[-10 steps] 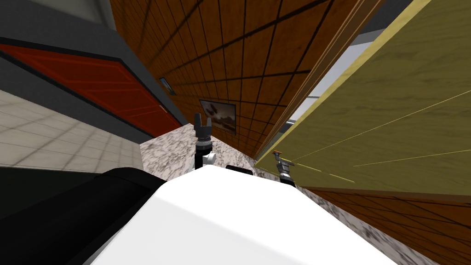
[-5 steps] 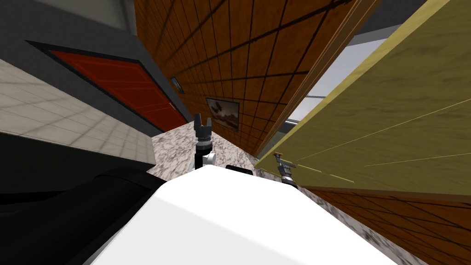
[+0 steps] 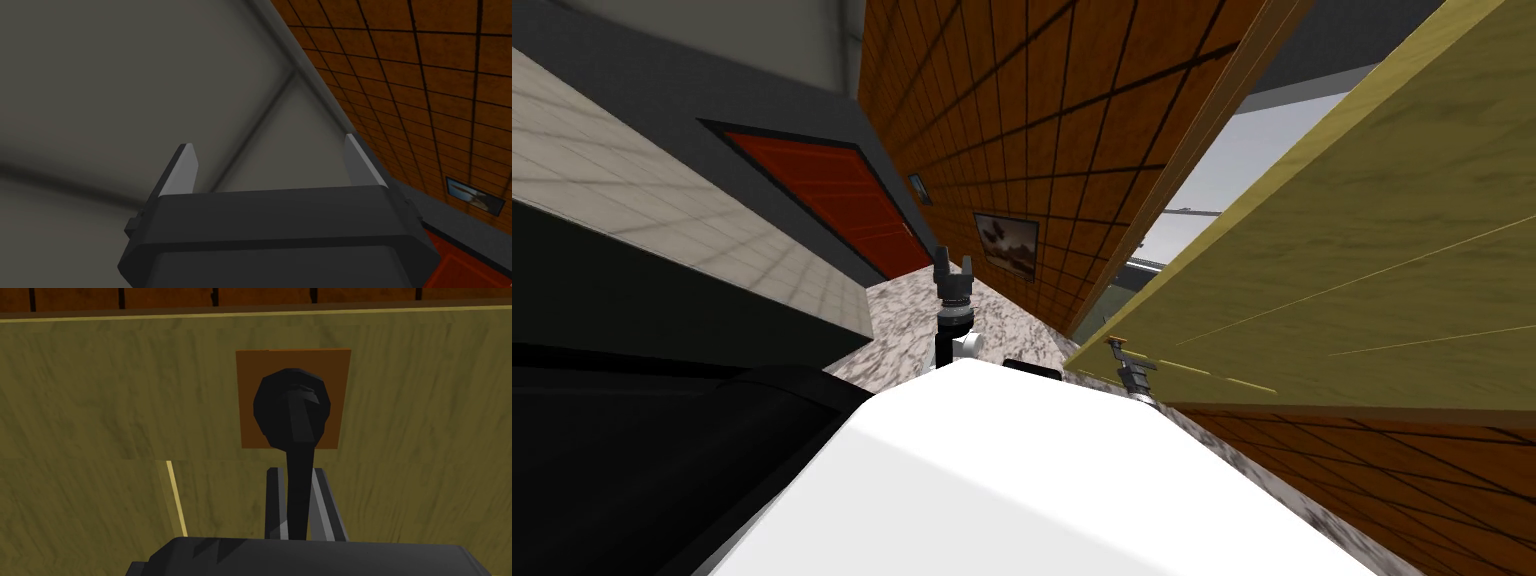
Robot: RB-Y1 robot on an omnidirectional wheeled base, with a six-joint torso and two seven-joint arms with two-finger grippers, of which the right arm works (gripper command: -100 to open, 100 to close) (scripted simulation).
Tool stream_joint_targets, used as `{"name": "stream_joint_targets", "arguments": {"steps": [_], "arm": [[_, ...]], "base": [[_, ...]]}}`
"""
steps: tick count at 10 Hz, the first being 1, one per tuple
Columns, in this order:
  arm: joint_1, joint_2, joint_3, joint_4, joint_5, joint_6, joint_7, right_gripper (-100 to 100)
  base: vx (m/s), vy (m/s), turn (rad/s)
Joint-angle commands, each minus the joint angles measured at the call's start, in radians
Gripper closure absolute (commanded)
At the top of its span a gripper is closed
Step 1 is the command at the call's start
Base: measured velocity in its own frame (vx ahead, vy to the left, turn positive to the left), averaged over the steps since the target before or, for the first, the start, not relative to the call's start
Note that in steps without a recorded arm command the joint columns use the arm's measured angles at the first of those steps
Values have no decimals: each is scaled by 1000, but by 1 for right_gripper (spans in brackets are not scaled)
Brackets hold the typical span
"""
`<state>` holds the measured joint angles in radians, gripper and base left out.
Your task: Pull the door open
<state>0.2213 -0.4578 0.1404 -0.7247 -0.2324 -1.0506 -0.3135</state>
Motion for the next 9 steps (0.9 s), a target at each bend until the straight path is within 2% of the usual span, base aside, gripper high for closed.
{"name": "stream_joint_targets", "arguments": {"steps": [1, 5, 6, 8, 9], "arm": [[10, -8, 10, 12, 2, -32, -11, 100], [31, -26, 26, 26, 3, -78, -27, 100], [40, -35, 33, 33, 3, -100, -35, 100], [51, -44, 41, 41, 4, -124, -43, 100], [57, -41, 39, 16, 4, -102, -37, 100]], "base": [[-254, -73, 204], [-184, -53, 128], [-199, -54, 156], [-193, -62, 151], [-97, -13, 28]]}}
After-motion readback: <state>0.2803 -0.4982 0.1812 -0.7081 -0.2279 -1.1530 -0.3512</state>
